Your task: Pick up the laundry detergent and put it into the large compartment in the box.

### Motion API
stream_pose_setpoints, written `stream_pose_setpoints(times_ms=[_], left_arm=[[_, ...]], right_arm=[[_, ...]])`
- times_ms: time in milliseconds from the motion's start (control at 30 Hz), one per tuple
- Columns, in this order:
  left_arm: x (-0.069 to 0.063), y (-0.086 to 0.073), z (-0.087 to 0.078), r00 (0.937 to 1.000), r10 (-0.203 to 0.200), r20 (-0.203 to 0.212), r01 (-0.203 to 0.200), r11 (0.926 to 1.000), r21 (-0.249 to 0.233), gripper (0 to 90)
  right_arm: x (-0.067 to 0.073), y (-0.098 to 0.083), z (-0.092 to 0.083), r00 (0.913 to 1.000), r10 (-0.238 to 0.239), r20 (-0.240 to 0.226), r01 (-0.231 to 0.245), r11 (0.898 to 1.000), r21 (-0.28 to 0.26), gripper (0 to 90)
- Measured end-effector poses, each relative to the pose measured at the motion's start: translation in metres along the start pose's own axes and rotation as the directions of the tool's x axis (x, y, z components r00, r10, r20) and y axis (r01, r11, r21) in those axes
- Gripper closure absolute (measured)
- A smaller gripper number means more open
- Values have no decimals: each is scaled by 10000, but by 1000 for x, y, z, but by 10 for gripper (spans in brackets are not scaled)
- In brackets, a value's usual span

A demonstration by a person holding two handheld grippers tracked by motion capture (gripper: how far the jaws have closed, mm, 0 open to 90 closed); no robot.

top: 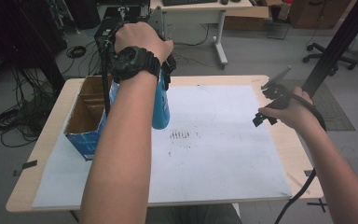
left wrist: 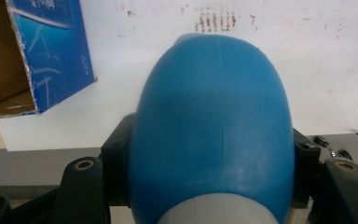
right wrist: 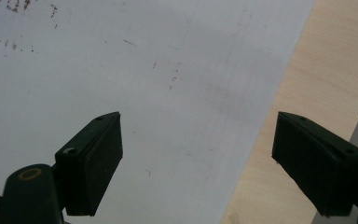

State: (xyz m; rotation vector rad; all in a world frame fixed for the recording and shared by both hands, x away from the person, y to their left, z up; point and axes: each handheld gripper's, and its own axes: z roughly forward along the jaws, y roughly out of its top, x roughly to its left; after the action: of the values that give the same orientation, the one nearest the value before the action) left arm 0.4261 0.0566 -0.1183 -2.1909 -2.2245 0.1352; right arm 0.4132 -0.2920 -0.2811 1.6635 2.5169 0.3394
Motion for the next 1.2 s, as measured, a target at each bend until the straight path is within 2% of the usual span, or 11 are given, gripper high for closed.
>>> stream_pose_setpoints(times_ms=[400, 467, 633, 1200], left_arm=[[29, 8, -3, 9997, -179, 169, 179, 9998, 7, 374], [39, 10, -3, 9993, -283, 250, 282, 9996, 46, 374], [56, 14, -5, 9984, -448, 346, 446, 9990, 54, 374], [96, 23, -12, 9947, -921, 466, 918, 9957, 91, 373]], right_arm=[[1, 1, 4, 10000, -32, 68, 31, 9999, 95, 162], [2, 1, 5, 10000, -51, 76, 50, 9999, 103, 162], [3, 4, 5, 9999, -92, 71, 91, 9999, 79, 161], [4, 7, 6, 9999, -140, 38, 140, 9999, 83, 160]])
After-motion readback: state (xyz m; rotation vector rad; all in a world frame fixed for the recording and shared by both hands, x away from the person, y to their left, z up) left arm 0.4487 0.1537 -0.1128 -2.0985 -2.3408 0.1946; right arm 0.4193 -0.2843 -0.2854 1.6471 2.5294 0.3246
